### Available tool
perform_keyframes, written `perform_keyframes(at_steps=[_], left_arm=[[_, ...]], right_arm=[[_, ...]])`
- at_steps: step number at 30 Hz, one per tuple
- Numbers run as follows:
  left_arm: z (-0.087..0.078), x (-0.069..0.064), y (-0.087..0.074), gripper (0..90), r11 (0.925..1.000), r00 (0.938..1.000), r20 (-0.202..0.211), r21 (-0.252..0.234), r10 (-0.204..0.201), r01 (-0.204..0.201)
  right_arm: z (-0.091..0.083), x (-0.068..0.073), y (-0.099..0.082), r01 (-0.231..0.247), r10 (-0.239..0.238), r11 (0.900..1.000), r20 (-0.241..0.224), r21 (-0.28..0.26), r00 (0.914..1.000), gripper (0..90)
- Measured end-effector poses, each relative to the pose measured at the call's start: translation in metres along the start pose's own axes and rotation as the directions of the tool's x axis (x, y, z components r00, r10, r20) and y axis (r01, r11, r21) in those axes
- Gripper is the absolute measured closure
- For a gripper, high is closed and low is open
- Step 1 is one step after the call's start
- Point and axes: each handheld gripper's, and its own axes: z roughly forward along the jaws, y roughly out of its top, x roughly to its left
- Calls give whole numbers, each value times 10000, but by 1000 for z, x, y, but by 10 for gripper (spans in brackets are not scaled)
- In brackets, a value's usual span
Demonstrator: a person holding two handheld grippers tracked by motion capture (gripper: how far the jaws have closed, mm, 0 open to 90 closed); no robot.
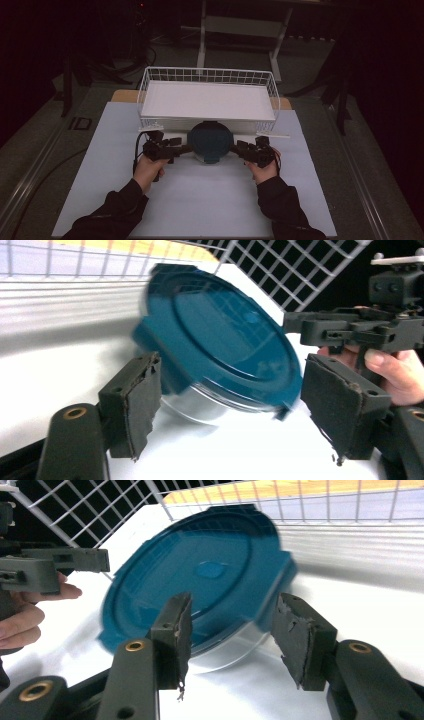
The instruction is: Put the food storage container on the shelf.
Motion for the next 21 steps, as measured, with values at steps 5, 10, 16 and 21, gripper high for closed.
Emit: perform_keyframes(at_steps=[5, 10, 16, 21], left_arm=[[-11, -22, -9, 156, 9971, 9968, 401, 286, 695, -707], [-22, -34, -14, 96, 9963, 9944, 660, 147, 830, -842], [-35, -49, -24, 10, 9893, 9891, 230, 91, 1454, -1456], [-41, -58, -40, 9, 9828, 9826, -272, 230, 1839, -1833]], right_arm=[[-8, 25, -4, 442, -438, 9990, -338, 98, 9985, 492], [-6, 42, -10, 603, -579, 9976, -684, 335, 9960, 547], [4, 58, -22, 978, -883, 9914, -1073, 872, 9903, 746], [16, 63, -30, 987, -825, 9859, -1204, 1354, 9893, 900]])
